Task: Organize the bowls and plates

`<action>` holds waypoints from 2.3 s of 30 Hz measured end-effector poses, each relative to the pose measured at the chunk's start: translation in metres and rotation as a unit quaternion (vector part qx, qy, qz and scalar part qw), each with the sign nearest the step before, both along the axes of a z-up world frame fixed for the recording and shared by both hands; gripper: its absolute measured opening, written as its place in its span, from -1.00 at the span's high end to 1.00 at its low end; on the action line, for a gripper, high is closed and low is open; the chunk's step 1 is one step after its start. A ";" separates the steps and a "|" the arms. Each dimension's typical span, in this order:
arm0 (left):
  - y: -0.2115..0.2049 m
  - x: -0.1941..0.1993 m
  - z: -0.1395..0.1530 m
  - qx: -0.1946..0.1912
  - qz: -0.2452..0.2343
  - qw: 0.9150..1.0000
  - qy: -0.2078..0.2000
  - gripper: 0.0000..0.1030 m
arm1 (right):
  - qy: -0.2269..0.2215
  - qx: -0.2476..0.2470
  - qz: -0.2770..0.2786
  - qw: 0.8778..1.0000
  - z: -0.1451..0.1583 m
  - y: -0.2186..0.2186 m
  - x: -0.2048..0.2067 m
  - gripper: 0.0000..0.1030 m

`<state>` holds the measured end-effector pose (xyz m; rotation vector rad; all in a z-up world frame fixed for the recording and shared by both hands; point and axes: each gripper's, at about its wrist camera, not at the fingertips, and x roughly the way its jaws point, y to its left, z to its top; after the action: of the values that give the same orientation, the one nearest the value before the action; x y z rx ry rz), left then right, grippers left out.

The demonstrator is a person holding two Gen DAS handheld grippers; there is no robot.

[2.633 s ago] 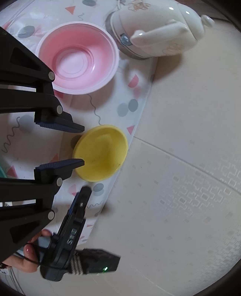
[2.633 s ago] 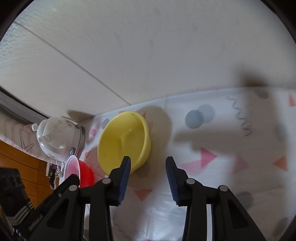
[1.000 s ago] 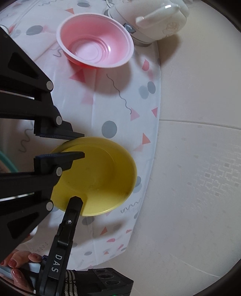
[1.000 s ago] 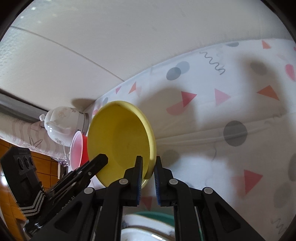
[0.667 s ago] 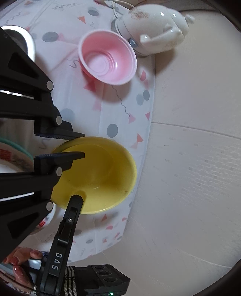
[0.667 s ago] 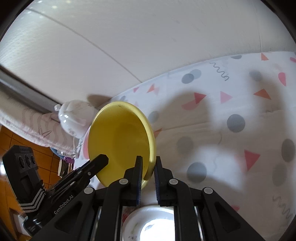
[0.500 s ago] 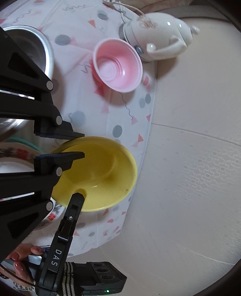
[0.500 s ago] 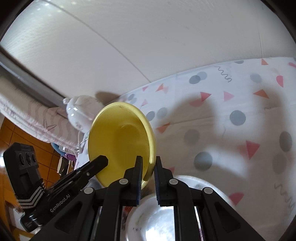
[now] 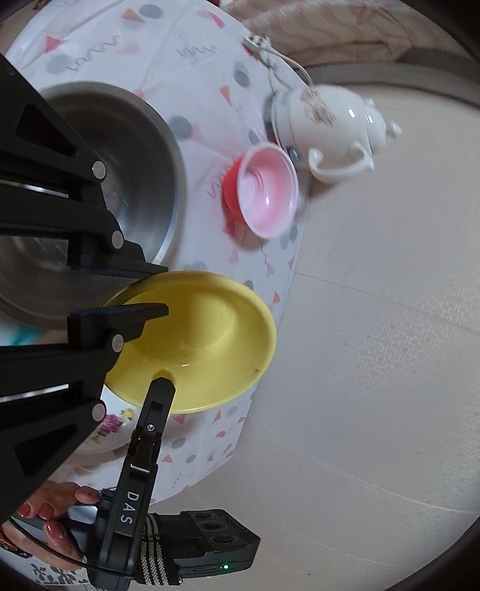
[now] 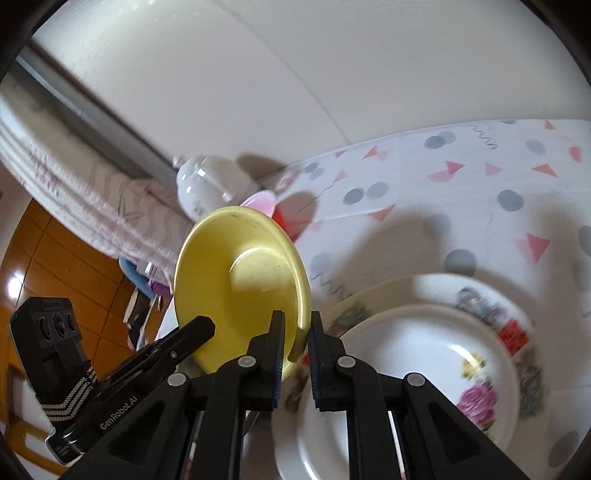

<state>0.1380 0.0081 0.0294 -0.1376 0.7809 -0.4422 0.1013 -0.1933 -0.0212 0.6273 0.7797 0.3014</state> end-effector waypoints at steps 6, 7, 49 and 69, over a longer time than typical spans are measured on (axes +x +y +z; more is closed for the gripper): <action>0.034 -0.011 -0.008 -0.011 0.025 1.000 0.012 0.75 | 0.000 -0.019 0.038 0.999 -0.002 0.035 0.001 0.76; 0.038 -0.012 -0.009 -0.010 0.026 1.000 0.014 0.75 | 0.002 -0.021 0.043 0.999 -0.003 0.041 0.002 0.76; 0.075 -0.017 -0.049 0.075 0.080 0.993 0.045 0.75 | -0.015 -0.120 0.070 0.990 -0.005 0.086 0.002 0.07; 0.069 -0.019 -0.023 0.095 0.081 0.992 0.035 0.57 | -0.020 -0.066 0.032 0.997 0.000 0.050 -0.010 0.07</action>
<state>0.1186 0.0773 0.0059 -0.0380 0.8688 -0.2086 0.0918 -0.1433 -0.0214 0.4718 0.7759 0.3183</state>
